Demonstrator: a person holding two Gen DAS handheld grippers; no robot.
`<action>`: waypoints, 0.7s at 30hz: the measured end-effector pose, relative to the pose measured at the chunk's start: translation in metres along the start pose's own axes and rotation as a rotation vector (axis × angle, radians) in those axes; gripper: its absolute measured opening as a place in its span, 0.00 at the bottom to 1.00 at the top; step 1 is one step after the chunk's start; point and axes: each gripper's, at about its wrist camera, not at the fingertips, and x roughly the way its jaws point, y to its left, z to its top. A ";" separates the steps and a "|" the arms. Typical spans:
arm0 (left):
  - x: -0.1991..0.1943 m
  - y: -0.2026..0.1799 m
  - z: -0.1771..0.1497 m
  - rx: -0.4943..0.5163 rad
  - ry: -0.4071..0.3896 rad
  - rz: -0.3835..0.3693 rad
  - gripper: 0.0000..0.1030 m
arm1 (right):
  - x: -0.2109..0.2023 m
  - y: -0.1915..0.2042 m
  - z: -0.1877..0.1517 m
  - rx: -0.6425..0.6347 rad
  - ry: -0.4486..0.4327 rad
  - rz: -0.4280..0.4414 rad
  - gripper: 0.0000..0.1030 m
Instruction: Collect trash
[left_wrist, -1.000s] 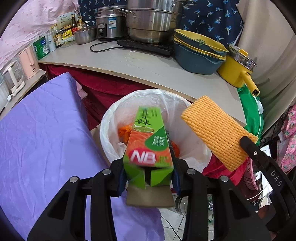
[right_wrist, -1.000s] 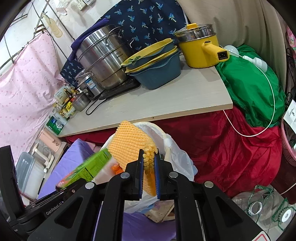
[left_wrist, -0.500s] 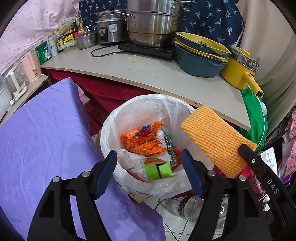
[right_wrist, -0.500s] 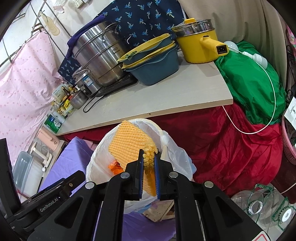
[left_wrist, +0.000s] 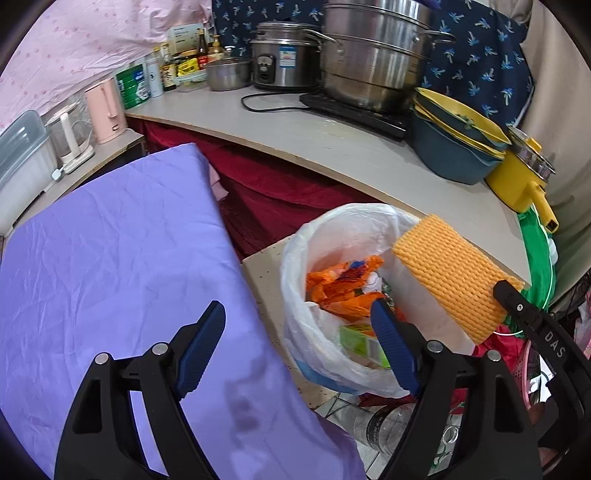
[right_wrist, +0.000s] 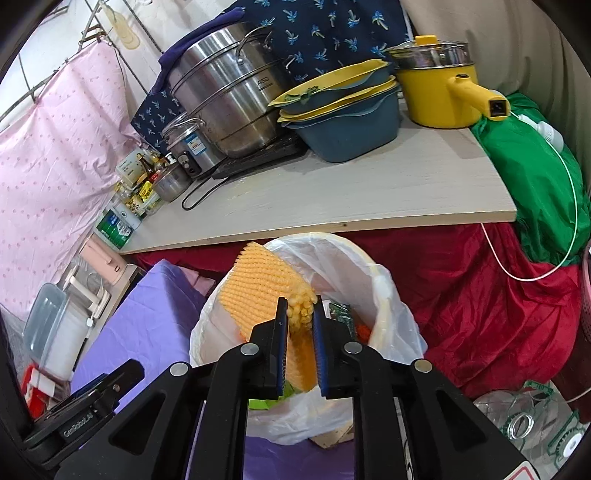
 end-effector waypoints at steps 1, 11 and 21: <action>0.000 0.004 0.000 -0.006 -0.001 0.005 0.75 | 0.003 0.004 0.000 -0.003 0.002 0.002 0.16; -0.006 0.015 -0.004 -0.021 -0.010 0.012 0.77 | -0.006 0.031 -0.005 -0.070 -0.021 -0.005 0.37; -0.024 0.019 -0.011 -0.013 -0.056 0.041 0.85 | -0.030 0.044 -0.013 -0.112 -0.039 0.010 0.49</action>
